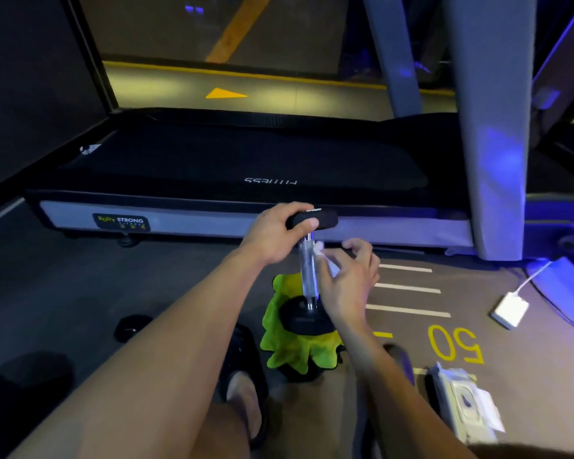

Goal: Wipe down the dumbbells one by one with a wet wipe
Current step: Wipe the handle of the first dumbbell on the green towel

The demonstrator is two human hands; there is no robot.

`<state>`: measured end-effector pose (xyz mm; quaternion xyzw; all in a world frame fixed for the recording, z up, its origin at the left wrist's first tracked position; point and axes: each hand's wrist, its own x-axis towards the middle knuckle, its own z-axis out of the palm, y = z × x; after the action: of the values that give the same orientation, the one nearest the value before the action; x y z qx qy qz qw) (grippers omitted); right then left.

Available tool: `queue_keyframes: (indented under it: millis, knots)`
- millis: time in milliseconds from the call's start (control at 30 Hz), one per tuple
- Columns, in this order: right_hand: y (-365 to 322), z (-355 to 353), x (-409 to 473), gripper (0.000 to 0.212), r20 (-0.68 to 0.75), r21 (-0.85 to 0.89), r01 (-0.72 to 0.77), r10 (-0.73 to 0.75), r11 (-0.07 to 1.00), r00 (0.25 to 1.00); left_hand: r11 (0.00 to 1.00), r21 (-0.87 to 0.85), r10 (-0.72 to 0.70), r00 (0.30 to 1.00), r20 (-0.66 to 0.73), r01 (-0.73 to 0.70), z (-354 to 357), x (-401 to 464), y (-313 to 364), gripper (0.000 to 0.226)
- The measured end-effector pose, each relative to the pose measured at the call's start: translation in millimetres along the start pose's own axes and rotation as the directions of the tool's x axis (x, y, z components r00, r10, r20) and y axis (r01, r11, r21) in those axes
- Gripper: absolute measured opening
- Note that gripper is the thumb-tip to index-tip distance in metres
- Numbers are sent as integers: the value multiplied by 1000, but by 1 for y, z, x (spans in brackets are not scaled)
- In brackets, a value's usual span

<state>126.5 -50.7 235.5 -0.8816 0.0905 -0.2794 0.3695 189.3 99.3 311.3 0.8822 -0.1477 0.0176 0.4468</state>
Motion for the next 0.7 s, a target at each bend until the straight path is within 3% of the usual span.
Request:
queue_keyframes:
  millis: [133,200,333,500,600,700]
  knots:
    - [-2,-4,2,9,124,366,-148,109,919,986,999,18,-31,1000,4,31,-2,4,1,36]
    - [-12,-2,13,8,105,471,-162,127,867,986,999,24,-47,999,6,47,-4,7,0,36]
    - [-24,18,25,9,5,369,72,-80,927,997,997,45,-57,998,3,57,-5,11,-2,35]
    - [1,15,1,15,62,236,311,-334,921,940,997,44,-58,998,21,57,-8,9,-1,35]
    - [-9,16,26,12,45,153,311,-321,938,946,998,44,-36,999,11,35,-4,9,-1,35]
    - [-11,17,17,20,39,188,309,-322,932,946,999,38,-35,999,-4,35,-5,8,-2,36]
